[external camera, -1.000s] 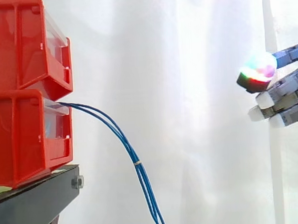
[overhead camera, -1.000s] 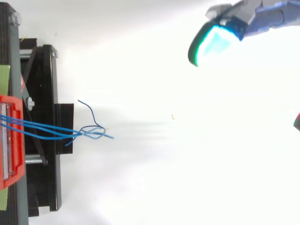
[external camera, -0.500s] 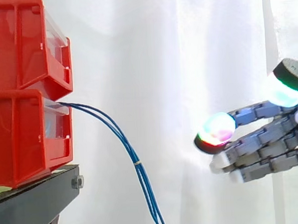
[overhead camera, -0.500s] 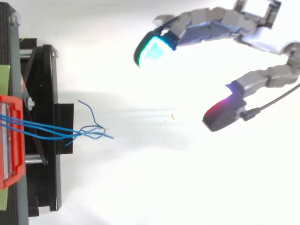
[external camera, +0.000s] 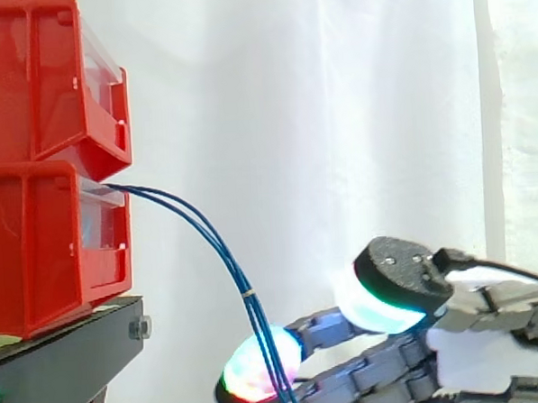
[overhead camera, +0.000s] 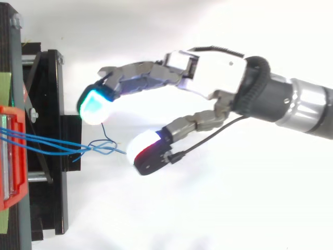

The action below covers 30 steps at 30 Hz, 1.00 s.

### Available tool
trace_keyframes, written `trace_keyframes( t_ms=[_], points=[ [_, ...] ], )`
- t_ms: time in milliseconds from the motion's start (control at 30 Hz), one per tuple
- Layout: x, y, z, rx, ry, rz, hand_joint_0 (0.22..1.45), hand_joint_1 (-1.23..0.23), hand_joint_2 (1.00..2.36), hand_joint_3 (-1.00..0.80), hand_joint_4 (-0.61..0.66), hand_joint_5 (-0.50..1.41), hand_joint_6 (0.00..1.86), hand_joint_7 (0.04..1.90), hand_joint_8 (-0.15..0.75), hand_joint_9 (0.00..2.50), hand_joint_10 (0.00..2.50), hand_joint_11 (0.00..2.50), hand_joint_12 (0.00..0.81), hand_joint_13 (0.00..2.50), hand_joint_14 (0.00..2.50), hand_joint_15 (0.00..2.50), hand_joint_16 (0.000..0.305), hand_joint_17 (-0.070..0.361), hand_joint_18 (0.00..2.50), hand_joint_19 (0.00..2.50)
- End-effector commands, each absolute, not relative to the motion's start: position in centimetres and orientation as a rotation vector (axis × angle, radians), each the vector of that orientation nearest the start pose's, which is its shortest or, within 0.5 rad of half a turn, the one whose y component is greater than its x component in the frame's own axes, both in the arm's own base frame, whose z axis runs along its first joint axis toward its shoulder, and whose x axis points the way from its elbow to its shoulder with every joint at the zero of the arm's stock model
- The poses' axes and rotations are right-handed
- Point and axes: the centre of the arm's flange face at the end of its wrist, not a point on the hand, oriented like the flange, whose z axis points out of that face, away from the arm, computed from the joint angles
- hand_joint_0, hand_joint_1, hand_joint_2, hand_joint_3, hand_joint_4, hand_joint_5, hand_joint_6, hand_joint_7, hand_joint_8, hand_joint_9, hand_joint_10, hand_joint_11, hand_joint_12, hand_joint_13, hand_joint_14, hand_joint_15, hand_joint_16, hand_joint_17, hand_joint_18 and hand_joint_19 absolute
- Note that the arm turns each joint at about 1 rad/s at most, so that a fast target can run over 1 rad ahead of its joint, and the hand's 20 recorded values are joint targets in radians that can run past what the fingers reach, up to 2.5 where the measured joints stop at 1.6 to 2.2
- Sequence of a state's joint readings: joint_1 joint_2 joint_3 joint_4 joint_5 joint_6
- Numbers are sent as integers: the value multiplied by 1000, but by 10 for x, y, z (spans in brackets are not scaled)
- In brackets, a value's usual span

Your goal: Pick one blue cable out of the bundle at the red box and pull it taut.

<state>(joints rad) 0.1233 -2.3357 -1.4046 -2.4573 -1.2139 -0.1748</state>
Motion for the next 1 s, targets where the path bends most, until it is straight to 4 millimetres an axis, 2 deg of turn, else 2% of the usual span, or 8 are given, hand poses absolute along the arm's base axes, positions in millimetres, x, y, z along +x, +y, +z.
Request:
trace_keyframes(
  t_ms=[0,333,433,533,800,967],
  points=[
    [760,-72,148,1155,1043,994,458,-747,1000,-500,345,-168,503,853,353,464,7,286,408,129,3,106,67,151,101,215],
    [769,-64,159,1097,1015,971,471,-732,1000,-500,352,-160,503,872,354,487,7,297,403,153,4,109,65,147,124,228],
    [773,-59,146,1089,1002,978,482,-751,1000,-500,357,-155,503,868,357,524,7,264,404,200,3,82,65,147,188,191],
    [773,-57,148,1085,1003,980,489,-750,1000,-500,361,-148,503,902,356,533,7,266,398,209,4,82,64,145,199,196],
    [779,-52,157,1067,999,993,543,-758,1000,-495,278,-117,503,1154,344,535,10,280,381,212,5,82,60,136,193,201],
    [779,-51,156,1067,1001,993,565,-767,1007,-408,210,-105,501,1305,341,538,11,289,377,218,3,87,59,134,197,206]
  ],
)
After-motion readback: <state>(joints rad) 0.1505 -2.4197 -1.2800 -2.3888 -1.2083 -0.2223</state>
